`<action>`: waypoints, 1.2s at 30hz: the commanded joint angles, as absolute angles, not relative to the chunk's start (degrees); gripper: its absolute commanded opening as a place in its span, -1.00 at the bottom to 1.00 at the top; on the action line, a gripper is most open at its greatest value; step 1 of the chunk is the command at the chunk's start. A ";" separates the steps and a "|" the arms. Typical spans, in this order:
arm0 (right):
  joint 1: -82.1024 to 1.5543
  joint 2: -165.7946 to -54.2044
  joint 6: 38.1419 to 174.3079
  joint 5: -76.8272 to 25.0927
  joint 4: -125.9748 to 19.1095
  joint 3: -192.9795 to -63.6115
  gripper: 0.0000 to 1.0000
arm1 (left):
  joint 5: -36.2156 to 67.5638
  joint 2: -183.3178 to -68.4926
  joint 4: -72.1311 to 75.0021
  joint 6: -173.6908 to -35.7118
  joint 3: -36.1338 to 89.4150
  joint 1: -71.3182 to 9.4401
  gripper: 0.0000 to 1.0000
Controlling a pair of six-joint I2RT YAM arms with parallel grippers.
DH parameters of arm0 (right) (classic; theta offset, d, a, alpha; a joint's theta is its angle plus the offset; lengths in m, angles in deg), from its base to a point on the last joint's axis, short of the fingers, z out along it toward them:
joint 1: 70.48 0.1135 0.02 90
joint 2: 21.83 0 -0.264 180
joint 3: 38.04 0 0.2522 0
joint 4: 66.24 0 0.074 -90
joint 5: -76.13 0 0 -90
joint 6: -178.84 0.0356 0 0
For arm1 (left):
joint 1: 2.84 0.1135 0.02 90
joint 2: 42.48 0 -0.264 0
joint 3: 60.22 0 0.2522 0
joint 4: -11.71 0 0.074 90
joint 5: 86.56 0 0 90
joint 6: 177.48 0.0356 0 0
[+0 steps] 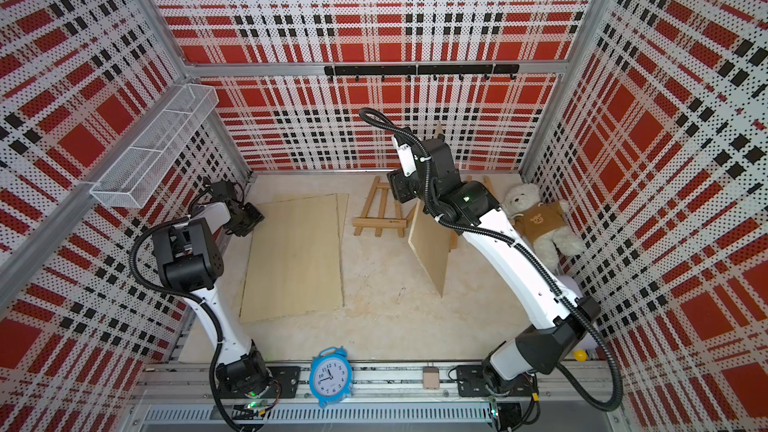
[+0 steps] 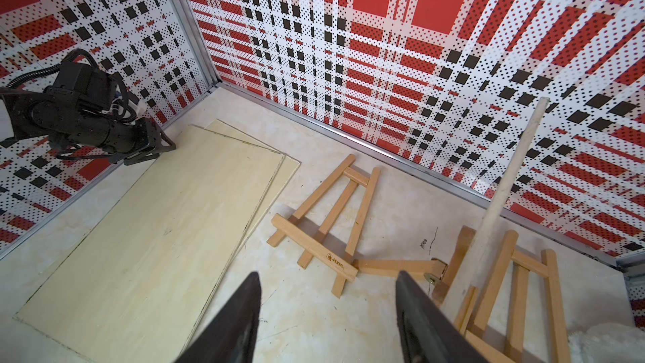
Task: Disassemble the easel
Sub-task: Adjust the drawing board.
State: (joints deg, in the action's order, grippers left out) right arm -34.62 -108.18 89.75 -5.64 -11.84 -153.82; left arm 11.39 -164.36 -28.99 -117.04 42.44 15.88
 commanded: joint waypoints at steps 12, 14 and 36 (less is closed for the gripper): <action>-34.90 -108.10 91.30 -4.38 -11.96 -155.75 0.25 | 15.59 -169.79 -27.67 -119.03 50.37 12.97 0.02; -34.88 -108.23 91.54 -4.33 -11.81 -155.86 0.25 | 15.44 -170.14 -27.67 -119.38 50.74 12.82 0.02; -32.43 -100.60 83.63 -18.51 -7.79 -154.64 0.03 | -4.41 -119.94 -39.11 -114.48 27.84 -3.22 -0.02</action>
State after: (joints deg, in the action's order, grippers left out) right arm -34.16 -103.68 86.93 -11.06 -8.17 -154.22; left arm 1.53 -125.89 -32.72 -112.82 32.58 -1.61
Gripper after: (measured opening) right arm 0.519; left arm 0.490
